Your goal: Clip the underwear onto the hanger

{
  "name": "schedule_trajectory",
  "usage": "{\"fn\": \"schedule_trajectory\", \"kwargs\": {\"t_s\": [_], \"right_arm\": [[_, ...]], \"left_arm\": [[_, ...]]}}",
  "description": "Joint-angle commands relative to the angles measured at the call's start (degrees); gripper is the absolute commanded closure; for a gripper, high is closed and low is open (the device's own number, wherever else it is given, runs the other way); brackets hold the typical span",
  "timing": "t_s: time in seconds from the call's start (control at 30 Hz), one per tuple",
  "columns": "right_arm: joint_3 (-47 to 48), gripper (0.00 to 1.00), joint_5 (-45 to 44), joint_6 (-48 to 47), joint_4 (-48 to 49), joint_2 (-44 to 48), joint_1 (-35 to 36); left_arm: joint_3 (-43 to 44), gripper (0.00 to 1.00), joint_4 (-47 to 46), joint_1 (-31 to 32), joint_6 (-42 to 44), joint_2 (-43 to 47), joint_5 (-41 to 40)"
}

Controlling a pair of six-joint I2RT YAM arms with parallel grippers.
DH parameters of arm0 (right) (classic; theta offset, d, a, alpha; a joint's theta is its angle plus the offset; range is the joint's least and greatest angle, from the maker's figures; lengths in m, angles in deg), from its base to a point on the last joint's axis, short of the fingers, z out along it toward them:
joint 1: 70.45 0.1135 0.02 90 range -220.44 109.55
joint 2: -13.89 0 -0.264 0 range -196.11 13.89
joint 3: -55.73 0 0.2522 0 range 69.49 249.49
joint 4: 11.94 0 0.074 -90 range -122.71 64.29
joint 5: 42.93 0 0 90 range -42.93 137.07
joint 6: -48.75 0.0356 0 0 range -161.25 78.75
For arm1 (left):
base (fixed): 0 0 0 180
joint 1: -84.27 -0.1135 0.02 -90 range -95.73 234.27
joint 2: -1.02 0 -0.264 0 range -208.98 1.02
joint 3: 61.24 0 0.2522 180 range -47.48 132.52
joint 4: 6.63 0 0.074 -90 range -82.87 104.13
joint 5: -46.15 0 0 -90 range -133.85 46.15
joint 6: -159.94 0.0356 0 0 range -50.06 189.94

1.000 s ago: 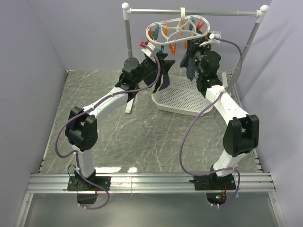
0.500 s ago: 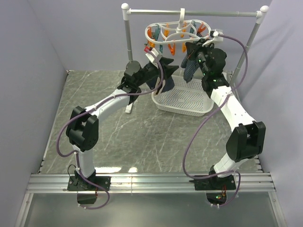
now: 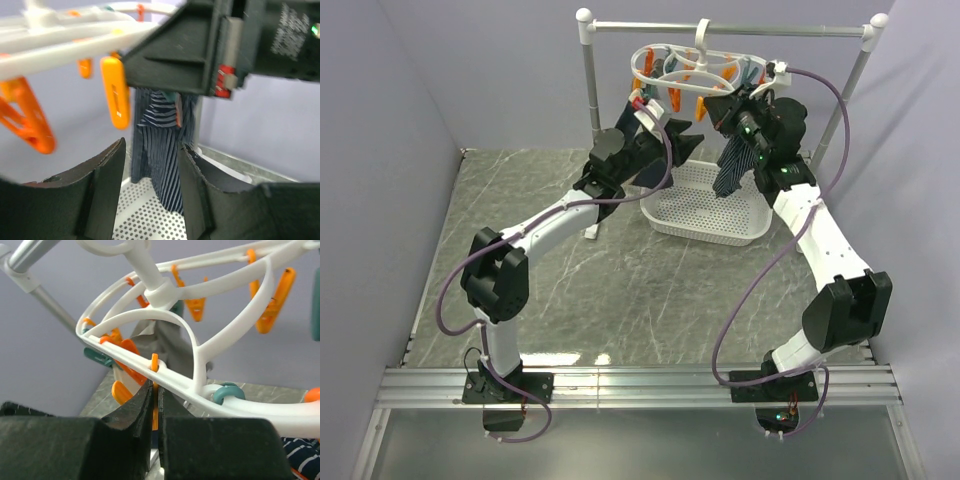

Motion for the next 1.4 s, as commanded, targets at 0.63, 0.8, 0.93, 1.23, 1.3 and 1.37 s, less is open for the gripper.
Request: {"fn": "schedule_trajectory", "kwargs": {"t_s": [0.63, 0.8, 0.93, 1.23, 1.3, 1.37], "right_arm": [[-0.56, 1.00, 9.47, 6.15, 0.17, 4.39, -1.57], [-1.62, 1.00, 9.29, 5.35, 0.00, 5.01, -1.57], [-1.70, 1.00, 9.99, 5.44, 0.26, 5.27, -1.57], [-1.97, 0.86, 10.70, 5.97, 1.05, 6.15, -1.57], [-2.58, 0.77, 10.44, 5.45, 1.14, 7.20, -1.92], [-3.28, 0.74, 10.44, 4.83, 1.14, 8.34, -2.36]], "left_arm": [[12.47, 0.56, 3.33, 0.45, -0.36, -4.82, -3.22], [12.30, 0.57, 2.36, 0.45, -0.88, -4.73, -2.87], [13.79, 0.60, 2.09, 0.45, -0.27, -5.70, -1.99], [14.67, 1.00, 2.53, 0.45, 0.08, -6.32, -0.76], [13.44, 1.00, 2.18, 0.45, 0.17, -5.79, -1.02], [12.83, 1.00, 2.27, 0.36, 0.26, -5.44, -1.03]]}}
